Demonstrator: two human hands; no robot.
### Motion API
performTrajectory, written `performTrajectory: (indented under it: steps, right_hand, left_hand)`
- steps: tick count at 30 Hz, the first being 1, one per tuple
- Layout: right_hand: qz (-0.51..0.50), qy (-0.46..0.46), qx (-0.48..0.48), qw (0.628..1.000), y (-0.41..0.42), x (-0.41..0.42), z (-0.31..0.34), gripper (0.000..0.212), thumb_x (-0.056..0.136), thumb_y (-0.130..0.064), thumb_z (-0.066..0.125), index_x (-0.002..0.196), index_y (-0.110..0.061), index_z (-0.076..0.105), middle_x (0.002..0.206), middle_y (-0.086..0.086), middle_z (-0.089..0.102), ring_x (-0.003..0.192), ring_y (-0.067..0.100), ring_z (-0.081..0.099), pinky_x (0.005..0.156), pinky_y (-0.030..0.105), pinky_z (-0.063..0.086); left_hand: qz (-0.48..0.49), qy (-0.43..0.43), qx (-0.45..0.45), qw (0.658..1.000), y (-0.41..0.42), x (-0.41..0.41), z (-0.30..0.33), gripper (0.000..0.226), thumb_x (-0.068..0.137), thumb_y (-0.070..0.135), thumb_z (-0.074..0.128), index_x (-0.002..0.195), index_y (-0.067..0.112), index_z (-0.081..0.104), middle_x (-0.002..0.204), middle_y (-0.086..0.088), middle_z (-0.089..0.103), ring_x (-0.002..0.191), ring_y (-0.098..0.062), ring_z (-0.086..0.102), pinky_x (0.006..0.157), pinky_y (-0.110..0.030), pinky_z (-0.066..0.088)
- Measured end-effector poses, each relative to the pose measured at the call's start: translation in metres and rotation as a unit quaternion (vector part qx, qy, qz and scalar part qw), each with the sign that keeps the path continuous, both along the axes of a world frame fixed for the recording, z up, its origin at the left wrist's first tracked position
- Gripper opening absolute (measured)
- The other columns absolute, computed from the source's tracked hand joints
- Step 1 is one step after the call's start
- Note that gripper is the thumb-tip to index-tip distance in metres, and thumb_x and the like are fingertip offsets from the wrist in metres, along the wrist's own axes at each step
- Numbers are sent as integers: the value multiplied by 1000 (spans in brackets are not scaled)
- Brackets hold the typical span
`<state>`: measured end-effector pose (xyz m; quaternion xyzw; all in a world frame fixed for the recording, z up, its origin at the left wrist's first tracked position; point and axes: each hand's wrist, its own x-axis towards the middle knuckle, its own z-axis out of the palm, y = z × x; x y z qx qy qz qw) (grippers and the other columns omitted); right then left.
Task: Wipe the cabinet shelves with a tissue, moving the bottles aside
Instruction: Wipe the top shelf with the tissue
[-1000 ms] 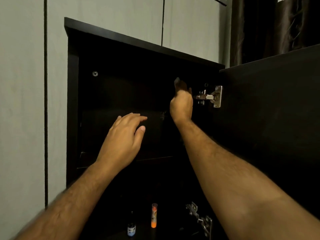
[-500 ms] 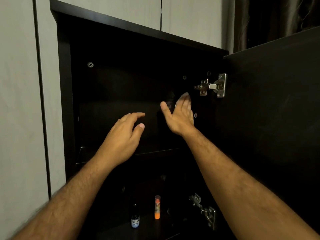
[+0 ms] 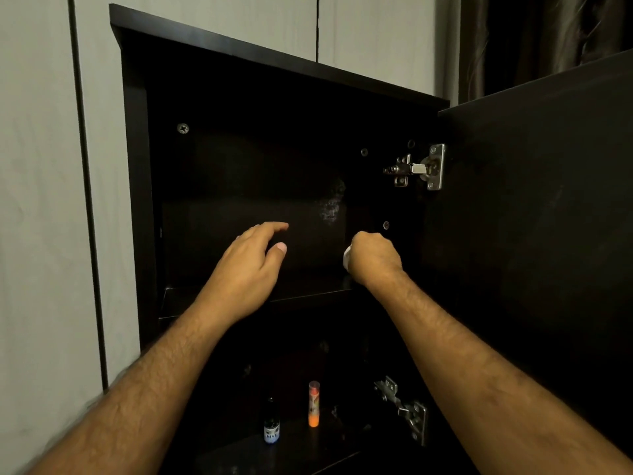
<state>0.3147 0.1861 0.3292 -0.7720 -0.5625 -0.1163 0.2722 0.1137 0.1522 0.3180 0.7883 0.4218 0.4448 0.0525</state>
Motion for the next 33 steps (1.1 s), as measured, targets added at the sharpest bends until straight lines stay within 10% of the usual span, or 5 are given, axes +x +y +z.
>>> performTrajectory:
  steps: [10, 17, 26, 33]
  right_hand:
    - [0, -26, 79, 996, 6, 10, -1, 13, 96, -17, 56, 105, -9, 61, 96, 10, 64, 93, 26, 65, 59, 32, 46]
    - [94, 44, -36, 994, 11, 14, 5, 27, 78, -30, 81, 97, -15, 70, 96, 0, 67, 91, 16, 63, 79, 32, 55]
    - [103, 70, 92, 988, 24, 11, 27, 17, 72, -12, 83, 81, -17, 70, 82, -2, 68, 77, 11, 65, 53, 20, 46]
    - [187, 60, 326, 925, 28, 7, 91, 25, 83, 1, 61, 83, -22, 70, 88, -8, 67, 82, 7, 63, 65, 19, 51]
  left_hand:
    - [2, -2, 12, 1000, -1, 0, -1, 39, 103, 28, 40, 142, 28, 42, 148, 3, 42, 140, -14, 33, 117, -43, 28]
    - [6, 4, 9, 1000, 1, 2, -1, 39, 102, 29, 40, 142, 29, 42, 146, 4, 44, 138, -12, 35, 117, -43, 28]
    - [18, 14, 3, 1000, 0, 1, 0, 39, 102, 30, 41, 141, 29, 42, 143, 5, 45, 131, -10, 40, 115, -38, 31]
    - [23, 10, 13, 1000, 1, 1, -1, 39, 102, 30, 42, 141, 29, 43, 142, 8, 46, 131, -7, 38, 115, -37, 30]
